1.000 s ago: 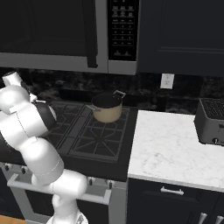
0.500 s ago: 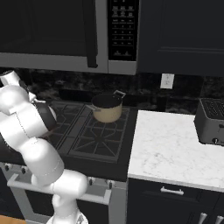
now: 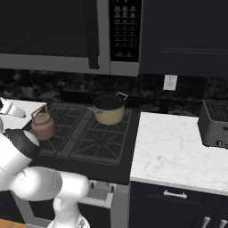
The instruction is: Pick the kettle from the counter and place it on a stove burner. Then turn the burner on.
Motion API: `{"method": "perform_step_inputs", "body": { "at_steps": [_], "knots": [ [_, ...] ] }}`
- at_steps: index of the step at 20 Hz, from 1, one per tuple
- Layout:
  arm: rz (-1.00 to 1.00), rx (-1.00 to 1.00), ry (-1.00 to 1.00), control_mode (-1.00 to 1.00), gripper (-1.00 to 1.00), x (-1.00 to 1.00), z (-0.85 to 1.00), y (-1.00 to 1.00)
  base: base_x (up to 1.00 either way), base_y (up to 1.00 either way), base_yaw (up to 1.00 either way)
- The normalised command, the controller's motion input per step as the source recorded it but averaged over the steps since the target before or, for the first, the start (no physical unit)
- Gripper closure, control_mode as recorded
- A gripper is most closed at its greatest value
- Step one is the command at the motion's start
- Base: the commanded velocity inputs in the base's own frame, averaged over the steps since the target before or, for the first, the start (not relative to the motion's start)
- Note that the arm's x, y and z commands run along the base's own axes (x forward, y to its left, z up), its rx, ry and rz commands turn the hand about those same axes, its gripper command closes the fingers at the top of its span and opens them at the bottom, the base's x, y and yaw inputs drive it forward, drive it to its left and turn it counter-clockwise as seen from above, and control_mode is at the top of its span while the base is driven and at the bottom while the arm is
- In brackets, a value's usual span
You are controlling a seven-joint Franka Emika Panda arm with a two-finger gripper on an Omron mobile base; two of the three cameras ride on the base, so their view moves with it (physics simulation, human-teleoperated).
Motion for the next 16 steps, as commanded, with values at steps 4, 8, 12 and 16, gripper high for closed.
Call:
{"method": "perform_step_inputs", "body": {
  "at_steps": [4,8,12,16],
  "knots": [
    [0.0,-0.15,-0.57,-1.0,-1.0,-1.0,-0.07,0.04,0.0,0.0,0.0],
    [0.0,-0.16,-0.4,-1.0,-1.0,-1.0,-0.72,0.22,0.0,0.0,0.0],
    [0.0,-0.22,-0.34,-1.0,-1.0,-1.0,-1.0,0.52,0.0,0.0,0.0],
    [0.0,-0.12,-0.32,-1.0,-1.0,-1.0,-1.0,0.52,0.0,0.0,0.0]
  ]
}}
